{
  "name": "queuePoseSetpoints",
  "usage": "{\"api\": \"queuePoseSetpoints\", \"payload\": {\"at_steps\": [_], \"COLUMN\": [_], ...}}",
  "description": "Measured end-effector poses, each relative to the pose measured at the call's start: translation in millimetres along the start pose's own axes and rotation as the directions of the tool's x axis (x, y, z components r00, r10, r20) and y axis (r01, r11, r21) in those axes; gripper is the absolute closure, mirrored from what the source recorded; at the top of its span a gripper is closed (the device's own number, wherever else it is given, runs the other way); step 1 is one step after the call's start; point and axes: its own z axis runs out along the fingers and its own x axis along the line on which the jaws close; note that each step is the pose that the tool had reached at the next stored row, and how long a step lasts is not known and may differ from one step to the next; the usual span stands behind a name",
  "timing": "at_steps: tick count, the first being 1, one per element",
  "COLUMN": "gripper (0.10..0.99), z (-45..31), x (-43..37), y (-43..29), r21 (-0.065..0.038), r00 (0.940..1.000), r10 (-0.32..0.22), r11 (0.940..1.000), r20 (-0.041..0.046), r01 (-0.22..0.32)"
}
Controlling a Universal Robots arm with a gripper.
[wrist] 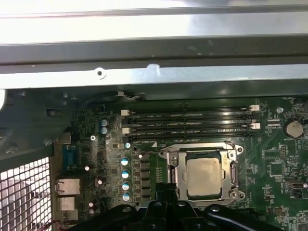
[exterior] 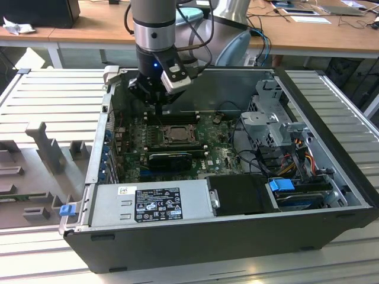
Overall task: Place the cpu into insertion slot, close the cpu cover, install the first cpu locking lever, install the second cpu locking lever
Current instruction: 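Install the first cpu locking lever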
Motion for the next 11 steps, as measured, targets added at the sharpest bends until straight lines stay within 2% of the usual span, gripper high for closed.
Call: {"api": "queuePoseSetpoints", "payload": {"at_steps": [6,11], "gripper": [0.98,0.98], "z": [4.1,6.7], "x": [15.2,18.8], "y": [0.8,2.4], "r21": [0.0,-0.003], "r00": [0.9999,0.9989], "r10": [-0.012,-0.047], "r11": [0.9999,0.9989], "r20": [-0.0006,-0.0015], "r01": [0.012,0.047]}}
